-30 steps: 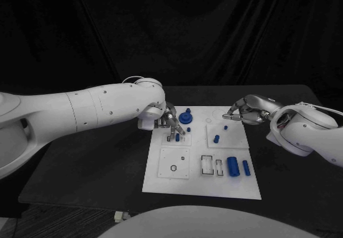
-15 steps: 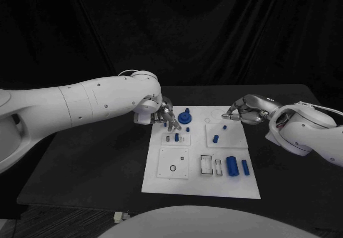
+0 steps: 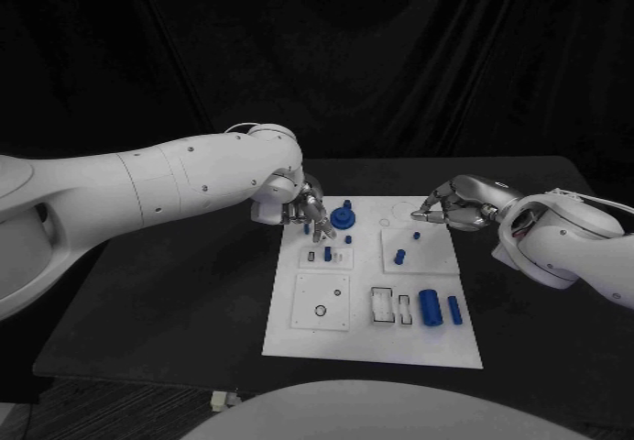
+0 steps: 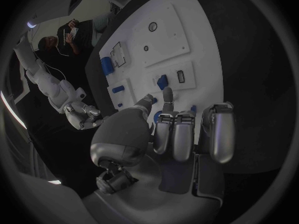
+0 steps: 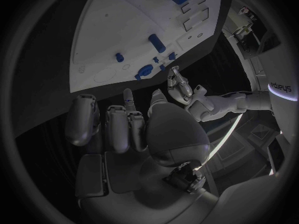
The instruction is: Assemble the parts on the task board
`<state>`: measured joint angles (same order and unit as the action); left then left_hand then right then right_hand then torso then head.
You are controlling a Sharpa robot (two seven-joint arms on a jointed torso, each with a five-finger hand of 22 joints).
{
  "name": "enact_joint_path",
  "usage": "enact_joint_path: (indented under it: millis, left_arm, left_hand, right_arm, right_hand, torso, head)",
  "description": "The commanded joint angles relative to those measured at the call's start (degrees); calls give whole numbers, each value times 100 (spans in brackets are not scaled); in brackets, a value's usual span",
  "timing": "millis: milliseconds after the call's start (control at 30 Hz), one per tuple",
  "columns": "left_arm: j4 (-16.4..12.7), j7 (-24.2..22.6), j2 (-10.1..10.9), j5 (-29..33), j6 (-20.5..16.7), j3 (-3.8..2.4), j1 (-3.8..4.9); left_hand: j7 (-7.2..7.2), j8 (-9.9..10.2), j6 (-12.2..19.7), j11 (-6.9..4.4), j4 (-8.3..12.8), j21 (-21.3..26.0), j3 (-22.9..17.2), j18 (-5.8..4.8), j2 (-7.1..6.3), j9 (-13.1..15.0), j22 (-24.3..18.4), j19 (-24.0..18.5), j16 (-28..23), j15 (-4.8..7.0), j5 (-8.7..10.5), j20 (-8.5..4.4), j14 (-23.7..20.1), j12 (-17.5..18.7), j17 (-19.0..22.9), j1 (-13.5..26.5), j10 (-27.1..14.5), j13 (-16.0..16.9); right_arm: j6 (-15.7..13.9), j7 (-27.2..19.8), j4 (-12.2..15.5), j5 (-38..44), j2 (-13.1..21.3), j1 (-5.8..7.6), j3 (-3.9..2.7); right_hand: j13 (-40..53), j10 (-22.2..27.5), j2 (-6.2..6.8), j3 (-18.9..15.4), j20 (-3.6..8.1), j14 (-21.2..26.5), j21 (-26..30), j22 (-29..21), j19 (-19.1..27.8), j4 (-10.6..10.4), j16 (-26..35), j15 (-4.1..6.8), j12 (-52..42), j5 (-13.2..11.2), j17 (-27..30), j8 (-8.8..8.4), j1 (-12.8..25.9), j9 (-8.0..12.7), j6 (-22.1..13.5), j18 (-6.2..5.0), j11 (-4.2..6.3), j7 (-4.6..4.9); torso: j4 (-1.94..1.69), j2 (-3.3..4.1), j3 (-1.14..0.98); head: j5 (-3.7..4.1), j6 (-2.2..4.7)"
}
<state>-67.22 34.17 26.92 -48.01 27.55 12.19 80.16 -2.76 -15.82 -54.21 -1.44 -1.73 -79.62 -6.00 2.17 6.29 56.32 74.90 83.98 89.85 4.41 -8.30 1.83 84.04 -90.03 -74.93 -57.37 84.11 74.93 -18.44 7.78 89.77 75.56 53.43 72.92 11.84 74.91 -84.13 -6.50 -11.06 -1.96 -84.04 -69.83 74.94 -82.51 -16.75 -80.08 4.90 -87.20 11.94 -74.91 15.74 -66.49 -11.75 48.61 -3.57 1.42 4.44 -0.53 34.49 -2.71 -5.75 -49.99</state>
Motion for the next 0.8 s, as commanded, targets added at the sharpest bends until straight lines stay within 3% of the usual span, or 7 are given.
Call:
enact_joint_path:
  millis: [33, 133, 300, 800]
  left_arm:
    - [89, -87, -68, 95, 154, -5, -5]
    - [180, -86, -124, 152, 150, -5, -20]
    - [330, -85, -218, 200, 142, -4, -52]
    - [587, -57, -447, 222, 313, -4, -179]
  left_hand:
    - [-3, 192, -121, 1, -5, 18, -50, 37, -65, -225, 873, 87, 15, 6, 2, 11, 596, 3, -1507, 25, 589, 1507]
    - [-40, 446, -204, 25, -10, 24, -100, 36, -82, -534, 886, 89, 15, -14, 21, 28, 596, 3, -1507, 53, 589, 1507]
    - [-64, 658, -280, 47, 22, 28, -172, 36, -92, -825, 901, 91, 15, -32, -7, 44, 596, 3, -1507, 37, 589, 1507]
    - [-67, 859, -401, 48, 208, 20, -354, 33, -114, -1151, 928, 105, 15, -33, -100, 49, 596, 3, -1507, -114, 589, 1507]
  right_arm:
    - [23, 58, 16, 11, 12, -14, -4]
    - [26, 58, 16, 11, 13, -14, -4]
    - [23, 56, 22, 11, 20, -15, -4]
    - [10, 51, 39, 11, 30, -22, -4]
  right_hand:
    - [1062, -351, -30, -45, -3, -239, 8, 946, 37, 6, 27, -43, 33, 11, -91, 2, -36, -2, -18, -63, -40, 6]
    - [1062, -351, -30, -45, -3, -239, 8, 946, 37, 6, 27, -43, 33, 11, -91, 2, -36, -2, -18, -63, -40, 6]
    - [1062, -351, -30, -45, -3, -239, 8, 946, 37, 6, 27, -43, 33, 11, -91, 2, -36, -2, -18, -63, -40, 6]
    - [1060, -351, -36, -54, -3, -241, 10, 946, 36, 5, 25, -43, 34, 12, -95, 2, -27, -1, -19, -63, -39, 6]
  torso:
    - [-3, -1, -2]
    - [1, 4, -1]
    - [2, 8, 2]
    - [0, -2, -3]
  head:
    - [4, -1]
    - [-2, -1]
    - [-2, -1]
    - [10, -1]
